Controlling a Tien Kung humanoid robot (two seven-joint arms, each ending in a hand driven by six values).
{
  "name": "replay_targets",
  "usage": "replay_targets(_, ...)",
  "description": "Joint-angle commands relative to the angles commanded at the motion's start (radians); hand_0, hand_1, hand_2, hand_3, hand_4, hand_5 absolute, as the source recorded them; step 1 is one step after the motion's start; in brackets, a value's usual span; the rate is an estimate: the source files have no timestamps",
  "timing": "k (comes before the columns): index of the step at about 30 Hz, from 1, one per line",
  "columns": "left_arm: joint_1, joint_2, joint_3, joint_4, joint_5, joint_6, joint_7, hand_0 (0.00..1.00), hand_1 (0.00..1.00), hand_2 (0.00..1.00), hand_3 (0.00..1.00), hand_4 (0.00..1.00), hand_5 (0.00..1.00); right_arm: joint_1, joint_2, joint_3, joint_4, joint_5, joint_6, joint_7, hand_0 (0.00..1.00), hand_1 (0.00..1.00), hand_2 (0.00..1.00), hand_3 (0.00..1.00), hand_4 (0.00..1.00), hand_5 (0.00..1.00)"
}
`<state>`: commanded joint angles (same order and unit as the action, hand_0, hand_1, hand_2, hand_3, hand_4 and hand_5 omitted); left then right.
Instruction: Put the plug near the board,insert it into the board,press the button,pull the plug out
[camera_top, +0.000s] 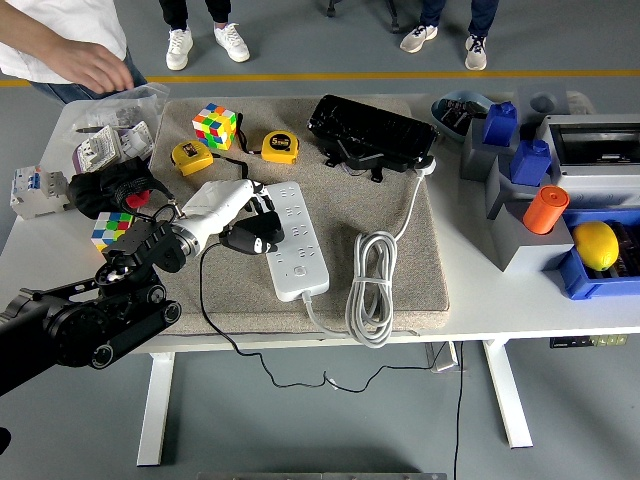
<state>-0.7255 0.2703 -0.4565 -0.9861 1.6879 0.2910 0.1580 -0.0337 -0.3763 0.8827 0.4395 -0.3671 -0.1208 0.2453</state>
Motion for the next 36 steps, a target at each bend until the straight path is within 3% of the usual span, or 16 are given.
replay_targets(4,-0.001,-0.003,0.011,0.008,-0.011,0.008,-0.005,0.41,0.515,0.531,0.56,0.984,0.214,-0.001,0.0,-0.001,0.0,-0.001,0.0,0.0,0.701,0.702,0.685,0.579,0.998,0.545)
replay_targets(5,-0.002,-0.004,0.016,0.01,-0.001,0.01,-0.002,0.373,0.452,0.491,0.535,0.88,0.119,-0.001,0.0,-0.001,-0.001,0.0,-0.001,0.0,0.702,0.701,0.685,0.579,0.998,0.544)
replay_targets(10,-0.005,-0.009,0.029,0.019,0.017,0.027,-0.015,0.373,0.452,0.491,0.535,0.88,0.119,-0.001,0.001,-0.001,0.0,-0.002,-0.001,0.0,0.702,0.701,0.685,0.579,0.998,0.544)
replay_targets(11,-0.006,-0.009,0.03,0.021,0.02,0.033,-0.021,0.286,0.349,0.377,0.528,0.865,0.084,-0.001,0.001,-0.002,0.0,-0.001,-0.001,0.0,0.702,0.702,0.685,0.579,0.998,0.544)
replay_targets(19,-0.015,-0.015,0.042,0.039,-0.018,0.055,-0.039,0.249,0.307,0.351,0.512,0.869,0.088,0.0,0.001,0.001,0.0,-0.002,-0.001,0.0,0.701,0.703,0.685,0.579,0.998,0.544)
replay_targets(36,-0.019,-0.006,0.017,0.033,-0.167,0.016,-0.033,0.216,0.283,0.327,0.497,0.855,0.067,0.0,0.003,0.003,0.0,-0.003,-0.001,0.0,0.701,0.702,0.685,0.579,0.998,0.543)
